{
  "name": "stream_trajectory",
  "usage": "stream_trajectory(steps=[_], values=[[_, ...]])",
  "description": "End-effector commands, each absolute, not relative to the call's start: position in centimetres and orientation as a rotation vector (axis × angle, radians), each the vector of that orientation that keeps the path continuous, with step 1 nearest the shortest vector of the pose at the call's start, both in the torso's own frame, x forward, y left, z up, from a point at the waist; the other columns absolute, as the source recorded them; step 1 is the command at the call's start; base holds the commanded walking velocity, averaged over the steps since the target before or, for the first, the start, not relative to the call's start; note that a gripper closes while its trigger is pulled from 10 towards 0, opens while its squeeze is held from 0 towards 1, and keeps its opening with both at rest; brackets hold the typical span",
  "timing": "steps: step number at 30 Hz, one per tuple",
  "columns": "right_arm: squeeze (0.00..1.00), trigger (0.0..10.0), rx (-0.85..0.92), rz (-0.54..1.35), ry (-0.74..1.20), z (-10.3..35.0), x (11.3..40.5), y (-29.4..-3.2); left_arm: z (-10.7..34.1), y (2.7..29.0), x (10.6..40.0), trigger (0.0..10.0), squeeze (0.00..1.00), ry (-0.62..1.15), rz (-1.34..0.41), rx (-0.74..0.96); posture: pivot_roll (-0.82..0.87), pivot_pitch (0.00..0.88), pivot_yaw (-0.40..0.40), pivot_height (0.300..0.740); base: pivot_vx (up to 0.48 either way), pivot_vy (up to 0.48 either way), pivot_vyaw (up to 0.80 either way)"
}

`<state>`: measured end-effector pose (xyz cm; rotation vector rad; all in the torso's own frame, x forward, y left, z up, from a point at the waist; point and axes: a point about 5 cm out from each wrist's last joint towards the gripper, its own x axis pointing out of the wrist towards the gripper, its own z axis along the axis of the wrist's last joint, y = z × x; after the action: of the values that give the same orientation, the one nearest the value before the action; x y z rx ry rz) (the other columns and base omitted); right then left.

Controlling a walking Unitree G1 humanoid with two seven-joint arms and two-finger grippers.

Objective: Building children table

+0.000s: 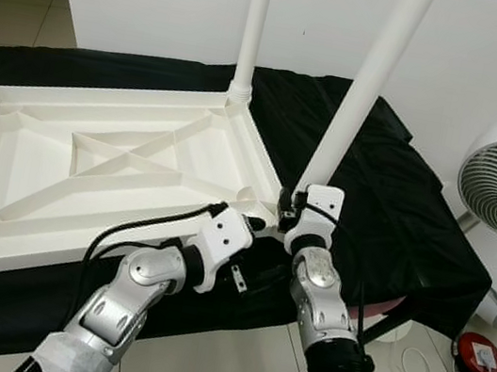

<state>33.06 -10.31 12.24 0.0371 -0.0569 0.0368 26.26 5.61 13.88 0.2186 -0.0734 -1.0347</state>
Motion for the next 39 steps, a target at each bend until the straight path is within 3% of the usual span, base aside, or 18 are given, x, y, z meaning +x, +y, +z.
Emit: stream_trajectory(steps=[1,9,10,18,20,34,35,36,37,39], values=[[1.00,10.0,0.047,0.026,-0.036,11.7,32.7,-10.7,13.7,5.6,26.3,10.0,0.00,-0.070,-0.997,0.224,-0.02,0.000,-0.068,0.740,0.000,0.000,0.00],[1.00,10.0,0.039,0.124,-0.079,12.7,32.9,-11.5,13.7,5.6,26.3,10.0,0.00,-0.072,-0.997,0.225,-0.02,0.000,-0.067,0.740,0.000,0.000,0.00],[0.00,10.0,0.026,0.166,-0.079,12.8,32.9,-11.6,13.7,5.6,26.3,10.0,0.00,-0.072,-0.997,0.225,-0.02,0.000,-0.067,0.740,0.000,0.000,0.00],[0.00,10.0,-0.026,0.402,-0.078,13.2,33.6,-12.1,13.8,5.6,26.3,10.0,0.00,-0.071,-1.001,0.225,-0.02,0.000,-0.065,0.740,0.000,0.000,0.00],[0.00,10.0,-0.114,0.547,-0.076,13.5,34.2,-12.6,13.7,5.5,26.1,10.0,0.00,-0.069,-1.006,0.225,-0.02,0.000,-0.063,0.740,0.000,0.000,0.00],[0.00,10.0,-0.258,0.802,0.020,13.3,35.8,-12.7,13.9,5.5,25.9,10.0,0.00,-0.066,-1.013,0.224,0.01,0.000,-0.063,0.740,0.000,0.000,0.00],[0.00,5.8,-0.273,0.806,0.031,13.3,36.0,-12.7,13.9,5.5,25.9,10.0,0.00,-0.066,-1.014,0.224,0.01,0.000,-0.063,0.740,0.000,0.000,0.00],[0.00,5.8,-0.273,0.806,0.031,13.3,36.0,-12.7,13.9,5.5,25.9,10.0,0.00,-0.066,-1.014,0.224,0.01,0.000,-0.063,0.740,0.000,0.000,0.00],[0.00,1.0,-0.336,0.812,0.036,13.3,36.3,-12.8,13.9,5.4,25.9,10.0,0.00,-0.066,-1.015,0.222,0.01,0.000,-0.063,0.740,0.000,0.000,0.00],[0.00,1.0,-0.355,0.815,0.036,13.2,36.3,-12.9,13.9,5.4,25.9,10.0,0.00,-0.067,-1.016,0.221,0.01,0.000,-0.063,0.740,0.000,0.000,0.00]])
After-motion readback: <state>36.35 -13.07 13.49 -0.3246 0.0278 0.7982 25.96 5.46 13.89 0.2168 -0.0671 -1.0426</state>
